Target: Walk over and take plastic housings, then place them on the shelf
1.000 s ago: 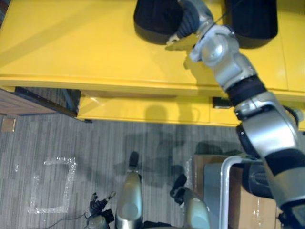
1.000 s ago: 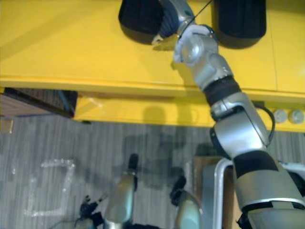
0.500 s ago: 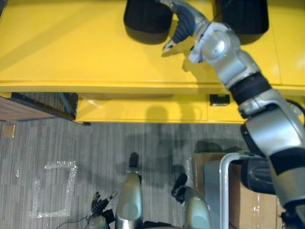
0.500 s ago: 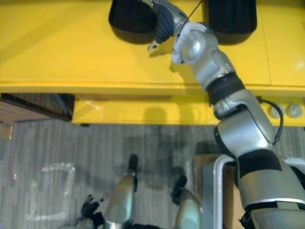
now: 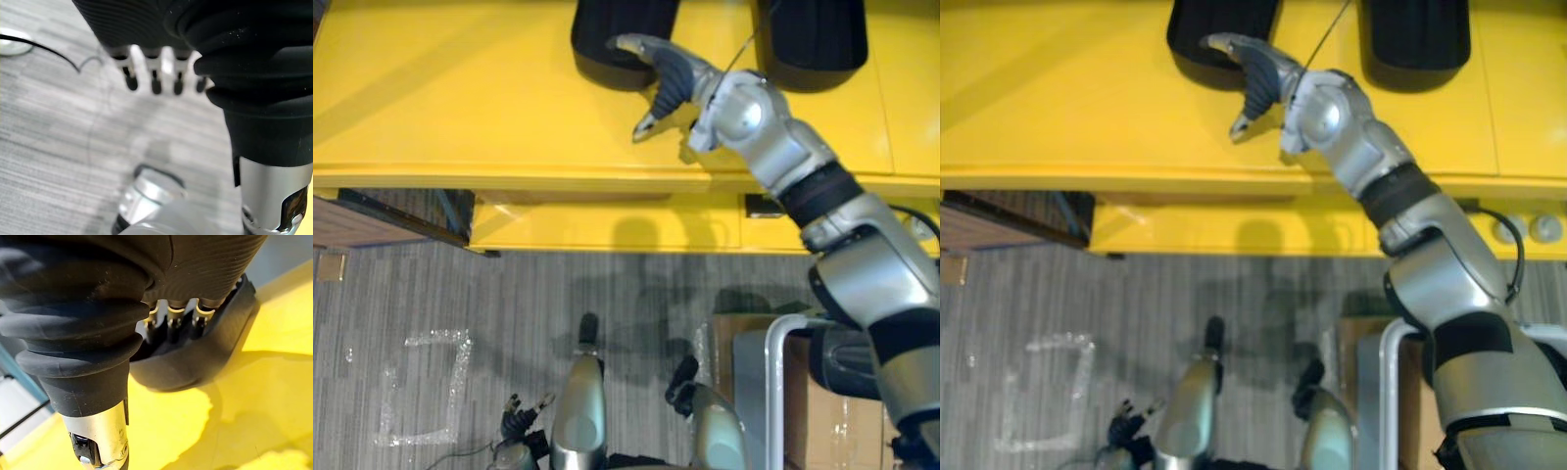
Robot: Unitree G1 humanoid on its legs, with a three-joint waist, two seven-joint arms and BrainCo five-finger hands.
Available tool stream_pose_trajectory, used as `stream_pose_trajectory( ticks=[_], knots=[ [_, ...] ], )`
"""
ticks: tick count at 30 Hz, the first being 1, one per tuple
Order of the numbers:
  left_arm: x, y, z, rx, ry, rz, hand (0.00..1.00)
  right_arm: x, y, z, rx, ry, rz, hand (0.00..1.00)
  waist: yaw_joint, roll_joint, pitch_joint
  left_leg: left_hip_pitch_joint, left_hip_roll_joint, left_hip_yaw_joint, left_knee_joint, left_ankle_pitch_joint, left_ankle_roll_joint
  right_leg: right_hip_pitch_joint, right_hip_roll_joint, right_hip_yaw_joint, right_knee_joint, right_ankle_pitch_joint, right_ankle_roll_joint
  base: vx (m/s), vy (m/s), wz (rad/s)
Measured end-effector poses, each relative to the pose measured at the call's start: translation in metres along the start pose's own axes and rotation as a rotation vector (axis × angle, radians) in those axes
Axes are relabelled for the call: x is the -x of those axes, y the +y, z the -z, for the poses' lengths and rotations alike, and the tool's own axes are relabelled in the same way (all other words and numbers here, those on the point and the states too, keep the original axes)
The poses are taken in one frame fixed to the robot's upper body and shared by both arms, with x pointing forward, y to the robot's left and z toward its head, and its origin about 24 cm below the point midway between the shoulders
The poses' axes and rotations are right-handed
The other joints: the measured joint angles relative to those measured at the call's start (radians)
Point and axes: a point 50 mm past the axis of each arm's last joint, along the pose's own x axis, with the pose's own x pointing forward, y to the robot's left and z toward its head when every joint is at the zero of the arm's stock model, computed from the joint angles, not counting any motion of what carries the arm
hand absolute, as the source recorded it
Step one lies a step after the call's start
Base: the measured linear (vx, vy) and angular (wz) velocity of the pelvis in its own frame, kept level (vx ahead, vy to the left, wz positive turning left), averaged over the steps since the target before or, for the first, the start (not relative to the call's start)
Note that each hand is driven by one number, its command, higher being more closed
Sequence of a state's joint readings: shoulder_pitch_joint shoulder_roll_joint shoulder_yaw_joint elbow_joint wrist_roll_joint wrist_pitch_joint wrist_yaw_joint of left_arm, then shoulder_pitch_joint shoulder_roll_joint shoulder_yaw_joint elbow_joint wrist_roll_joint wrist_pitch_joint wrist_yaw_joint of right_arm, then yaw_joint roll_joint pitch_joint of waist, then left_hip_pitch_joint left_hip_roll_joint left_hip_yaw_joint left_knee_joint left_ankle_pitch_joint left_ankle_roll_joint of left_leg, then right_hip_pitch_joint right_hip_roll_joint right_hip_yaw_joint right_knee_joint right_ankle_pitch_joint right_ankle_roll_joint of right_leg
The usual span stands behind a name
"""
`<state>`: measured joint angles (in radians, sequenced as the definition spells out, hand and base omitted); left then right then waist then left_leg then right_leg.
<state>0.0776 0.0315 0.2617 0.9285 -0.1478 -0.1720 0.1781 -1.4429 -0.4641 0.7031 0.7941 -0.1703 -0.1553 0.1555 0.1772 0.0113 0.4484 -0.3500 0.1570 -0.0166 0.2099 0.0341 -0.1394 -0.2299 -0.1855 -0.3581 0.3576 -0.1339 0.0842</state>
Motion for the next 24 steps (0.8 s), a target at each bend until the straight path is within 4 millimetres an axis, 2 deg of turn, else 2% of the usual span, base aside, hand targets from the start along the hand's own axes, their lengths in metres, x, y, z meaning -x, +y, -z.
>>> stream_pose_trajectory(
  ticks=[19,24],
  knots=[
    [0.0003,0.0011,0.0034,-0.004,0.015,0.000,0.00,-0.0014,0.0031,0.0001,0.026,0.010,-0.004,0.00,-0.001,-0.011,-0.006,0.004,0.001,-0.001,-0.013,0.011,-0.002,0.000,0.001,-0.002,0.000,0.000,0.000,0.00,0.000,0.00],
    [-0.0005,0.0038,0.0021,-0.009,0.011,-0.005,0.00,-0.0020,0.0034,-0.0011,0.026,0.007,-0.005,0.00,-0.001,-0.031,-0.017,0.016,0.003,0.003,-0.036,0.021,-0.005,0.000,0.002,0.000,-0.001,0.000,0.000,0.00,0.000,-0.01]
  ],
)
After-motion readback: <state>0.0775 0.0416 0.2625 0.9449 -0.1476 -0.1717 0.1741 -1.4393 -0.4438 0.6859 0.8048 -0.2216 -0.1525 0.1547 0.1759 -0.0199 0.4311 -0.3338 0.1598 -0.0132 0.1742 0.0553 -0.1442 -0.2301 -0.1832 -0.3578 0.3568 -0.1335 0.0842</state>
